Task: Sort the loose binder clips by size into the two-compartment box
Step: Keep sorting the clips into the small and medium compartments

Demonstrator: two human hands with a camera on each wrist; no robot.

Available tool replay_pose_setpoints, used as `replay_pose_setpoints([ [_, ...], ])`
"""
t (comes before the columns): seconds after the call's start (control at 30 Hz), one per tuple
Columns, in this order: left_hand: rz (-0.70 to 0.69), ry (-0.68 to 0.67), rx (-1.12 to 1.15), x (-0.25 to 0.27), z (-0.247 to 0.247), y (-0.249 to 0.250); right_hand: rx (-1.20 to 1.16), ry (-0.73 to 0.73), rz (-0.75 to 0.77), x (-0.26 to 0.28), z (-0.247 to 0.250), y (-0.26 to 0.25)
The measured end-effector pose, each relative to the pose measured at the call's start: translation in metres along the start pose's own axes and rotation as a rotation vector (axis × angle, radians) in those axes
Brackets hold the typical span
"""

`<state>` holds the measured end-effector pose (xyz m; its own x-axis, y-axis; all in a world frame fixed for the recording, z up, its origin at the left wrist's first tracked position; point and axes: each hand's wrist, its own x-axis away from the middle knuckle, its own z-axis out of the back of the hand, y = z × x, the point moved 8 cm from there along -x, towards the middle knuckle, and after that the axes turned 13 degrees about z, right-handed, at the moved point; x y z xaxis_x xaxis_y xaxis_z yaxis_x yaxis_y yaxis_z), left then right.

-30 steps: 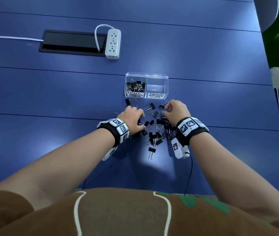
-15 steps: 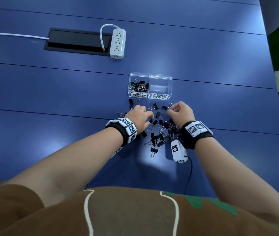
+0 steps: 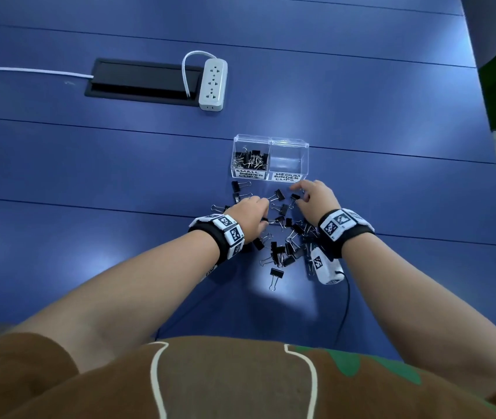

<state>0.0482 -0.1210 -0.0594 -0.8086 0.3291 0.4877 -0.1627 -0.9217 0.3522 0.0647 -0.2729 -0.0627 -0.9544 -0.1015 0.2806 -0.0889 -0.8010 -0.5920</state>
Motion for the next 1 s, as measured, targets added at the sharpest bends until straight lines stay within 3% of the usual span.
replay_pose_setpoints([
  [0.3,0.075,0.25,0.359,-0.015,0.088,-0.009,0.099,-0.028,0.064,0.002,-0.004,-0.007],
  [0.47,0.108,0.302,0.381,-0.036,0.122,-0.015,-0.121,0.063,0.009,0.0,0.004,-0.012],
  [0.6,0.162,0.303,0.383,-0.046,0.122,-0.027,-0.253,0.173,0.029,-0.015,0.027,-0.034],
  [0.73,0.195,0.341,0.461,-0.041,0.117,-0.037,-0.16,0.211,0.08,-0.039,0.046,-0.066],
  [0.87,0.198,0.364,0.525,-0.019,0.1,-0.042,0.02,0.124,0.142,-0.063,0.037,-0.098],
  [1.0,0.147,0.237,0.426,0.003,0.058,-0.037,0.056,0.051,0.208,-0.069,0.025,-0.111],
])
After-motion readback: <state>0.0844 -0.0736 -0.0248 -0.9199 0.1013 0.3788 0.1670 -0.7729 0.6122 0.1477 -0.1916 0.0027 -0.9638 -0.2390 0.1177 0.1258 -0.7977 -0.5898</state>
